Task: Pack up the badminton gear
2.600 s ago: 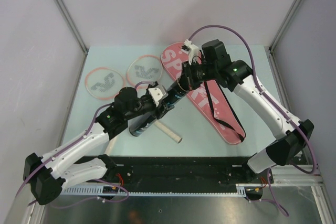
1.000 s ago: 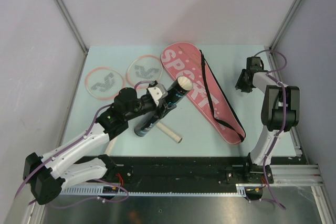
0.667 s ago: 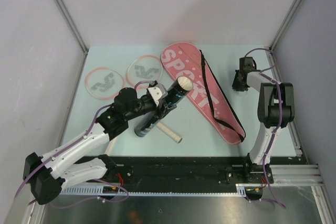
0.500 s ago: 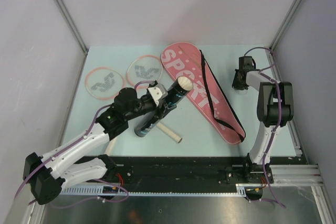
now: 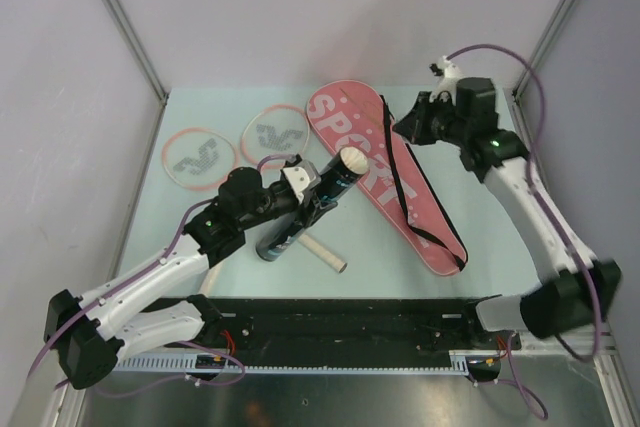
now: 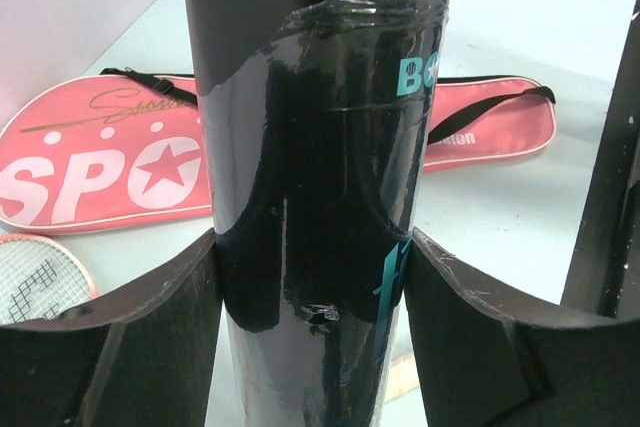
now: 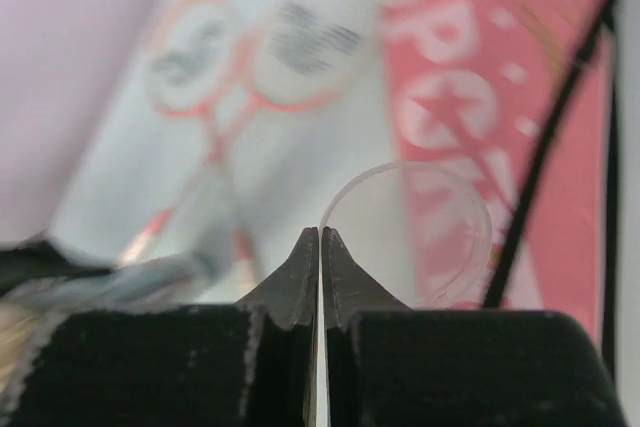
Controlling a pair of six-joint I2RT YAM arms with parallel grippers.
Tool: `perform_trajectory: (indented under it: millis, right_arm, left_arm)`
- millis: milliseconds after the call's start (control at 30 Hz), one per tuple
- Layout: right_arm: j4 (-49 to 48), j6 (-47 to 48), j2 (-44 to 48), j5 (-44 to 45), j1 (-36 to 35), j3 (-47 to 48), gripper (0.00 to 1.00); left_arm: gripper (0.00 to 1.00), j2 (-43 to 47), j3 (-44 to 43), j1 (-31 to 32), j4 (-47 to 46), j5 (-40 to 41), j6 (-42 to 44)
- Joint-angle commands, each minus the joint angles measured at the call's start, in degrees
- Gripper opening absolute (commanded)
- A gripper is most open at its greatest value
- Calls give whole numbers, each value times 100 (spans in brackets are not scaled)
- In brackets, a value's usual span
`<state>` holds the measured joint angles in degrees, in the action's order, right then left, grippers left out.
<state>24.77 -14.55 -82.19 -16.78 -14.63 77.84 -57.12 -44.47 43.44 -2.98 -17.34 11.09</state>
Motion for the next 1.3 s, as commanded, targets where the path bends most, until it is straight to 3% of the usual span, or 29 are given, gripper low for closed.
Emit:
perform_trajectory:
  millis: [0,133,233,833,1267]
  right_arm:
    - [177,-364,1064,-1818,-136,135,0]
    - [80,-531,1434,-3083,-355,143,0]
    - [141,-619,1469,-3410,-470,161,0]
    - [932,-365,1250,-3578,-1182,398,0]
    - [1013,-671,1232,-3930,-1200,355,0]
  left_arm:
    - [0,-18,-176,59,-361,-278,200]
    - [0,-1,-150,68,-334,-419,332]
    - [0,-18,-132,68,-334,-445,376]
    - [0,-27,-106,261,-220,-401,631]
    - [0,-18,-97,314,-194,-340,684]
